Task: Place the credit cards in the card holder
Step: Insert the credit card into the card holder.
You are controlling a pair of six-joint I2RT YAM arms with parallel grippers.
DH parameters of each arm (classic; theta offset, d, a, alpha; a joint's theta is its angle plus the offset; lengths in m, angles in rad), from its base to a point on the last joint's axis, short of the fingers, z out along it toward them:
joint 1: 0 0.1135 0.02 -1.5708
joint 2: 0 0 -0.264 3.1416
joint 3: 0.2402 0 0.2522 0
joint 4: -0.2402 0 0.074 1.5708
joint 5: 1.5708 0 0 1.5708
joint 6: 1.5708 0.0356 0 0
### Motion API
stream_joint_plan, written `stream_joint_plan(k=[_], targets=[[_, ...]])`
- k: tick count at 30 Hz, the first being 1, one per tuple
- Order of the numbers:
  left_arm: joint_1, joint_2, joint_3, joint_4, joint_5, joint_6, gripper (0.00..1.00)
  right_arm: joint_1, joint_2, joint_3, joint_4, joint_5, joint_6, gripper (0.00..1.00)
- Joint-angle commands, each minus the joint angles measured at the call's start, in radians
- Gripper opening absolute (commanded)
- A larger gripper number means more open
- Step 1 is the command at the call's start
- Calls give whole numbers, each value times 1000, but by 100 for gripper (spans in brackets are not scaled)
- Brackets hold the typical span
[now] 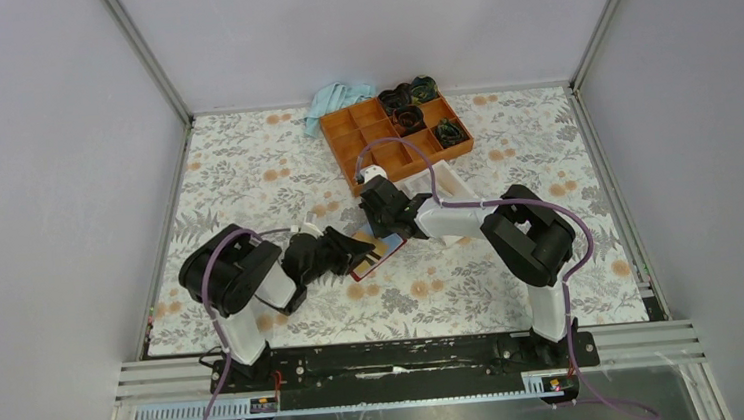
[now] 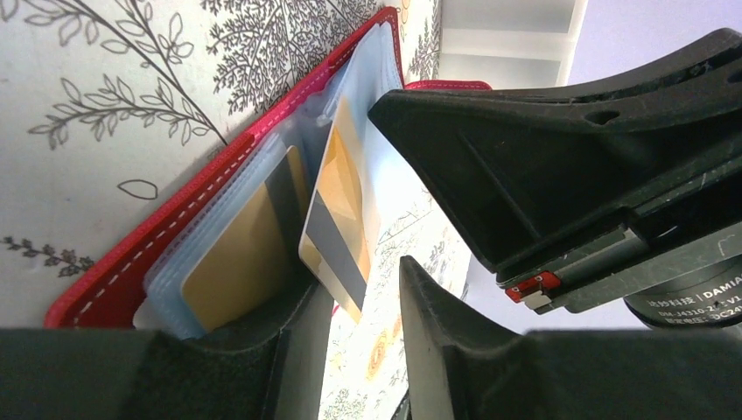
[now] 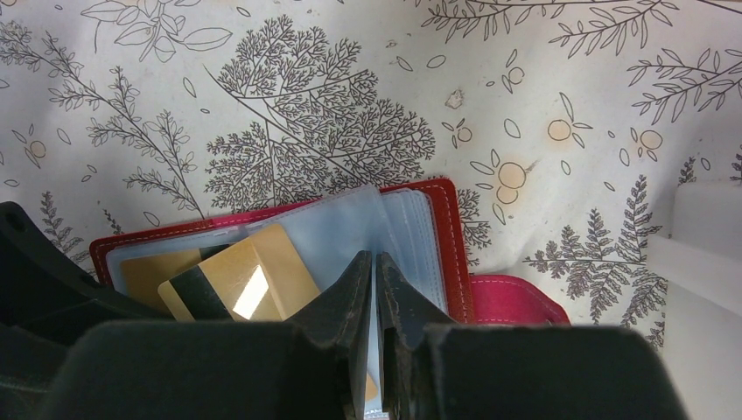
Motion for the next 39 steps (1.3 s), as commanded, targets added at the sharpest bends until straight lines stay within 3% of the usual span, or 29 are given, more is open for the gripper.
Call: stream_joint_plan(k=[1,15,39], targets=[[-9,-48,9,-163,1,68,41,9,66,-12,-76,-60,5,13],[-9,-229,122,-699,-67,191,46,9,68,-9,-76,-62,4,13],[-9,-313,253,-1069,-128,285,44,13,70,-6,-78,-68,4,13]])
